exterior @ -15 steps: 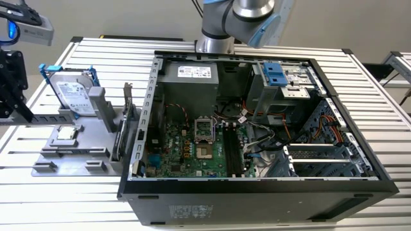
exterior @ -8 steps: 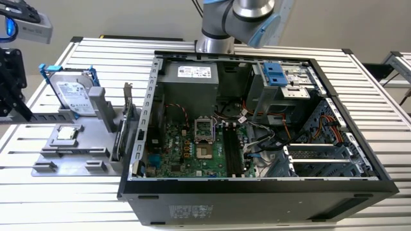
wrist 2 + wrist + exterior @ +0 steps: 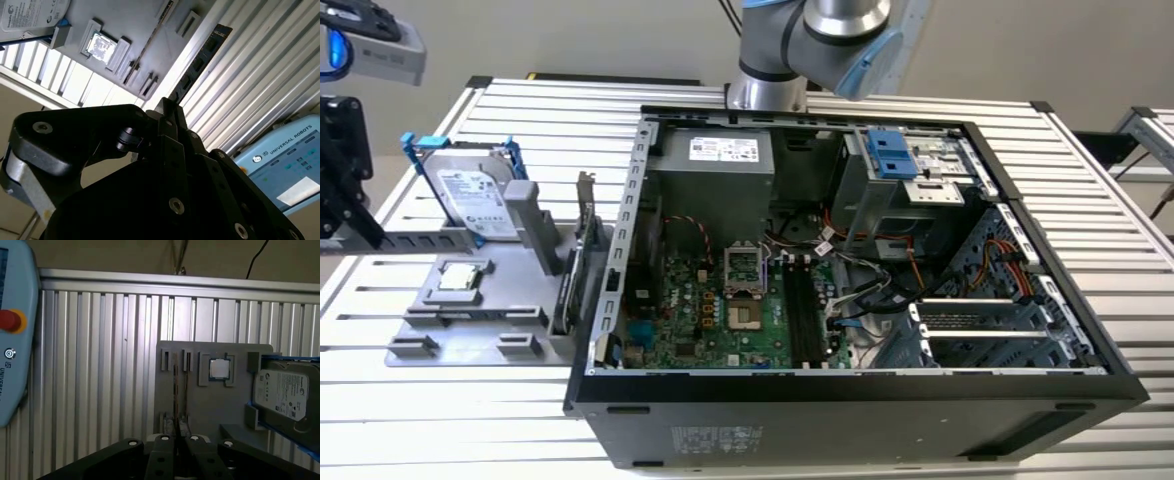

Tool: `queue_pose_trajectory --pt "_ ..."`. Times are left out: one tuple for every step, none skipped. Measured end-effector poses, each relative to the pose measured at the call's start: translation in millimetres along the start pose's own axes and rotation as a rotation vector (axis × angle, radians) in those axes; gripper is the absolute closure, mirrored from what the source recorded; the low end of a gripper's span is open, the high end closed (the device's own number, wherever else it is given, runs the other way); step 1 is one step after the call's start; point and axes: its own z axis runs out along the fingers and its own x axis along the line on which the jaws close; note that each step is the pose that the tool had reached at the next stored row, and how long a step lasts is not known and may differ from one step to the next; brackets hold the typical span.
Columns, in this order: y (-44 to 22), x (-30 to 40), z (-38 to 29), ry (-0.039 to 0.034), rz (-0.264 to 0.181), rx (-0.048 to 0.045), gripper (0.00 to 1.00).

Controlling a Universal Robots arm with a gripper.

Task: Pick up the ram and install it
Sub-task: 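Pick up the ram and move it above insertion slot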

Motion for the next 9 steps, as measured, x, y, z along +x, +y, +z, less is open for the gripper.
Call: queue_pose_trajectory --pt "0.0 0.0 -0.4 0.0000 0.000 0.0000 1.00" --pt "0.0 -0.1 -0.8 0.0000 0.000 0.0000 1.00" --pt "0.0 -0.1 -1.2 0.0000 0.000 0.0000 1.00" --pt "0.0 -0.1 -1.6 0.0000 0.000 0.0000 1.00" --pt "0.1 -0.1 -2.0 0.0000 0.000 0.0000 1.00" --pt "0.1 -0.1 -2.5 0.0000 0.000 0.0000 1.00" --pt "0.1 -0.1 -3.1 0.0001 0.000 0.0000 1.00" --pt "0.1 -0.1 -3.7 0.0000 0.000 0.0000 1.00" --pt "0.1 -0.2 -4.3 0.0000 0.000 0.0000 1.00"
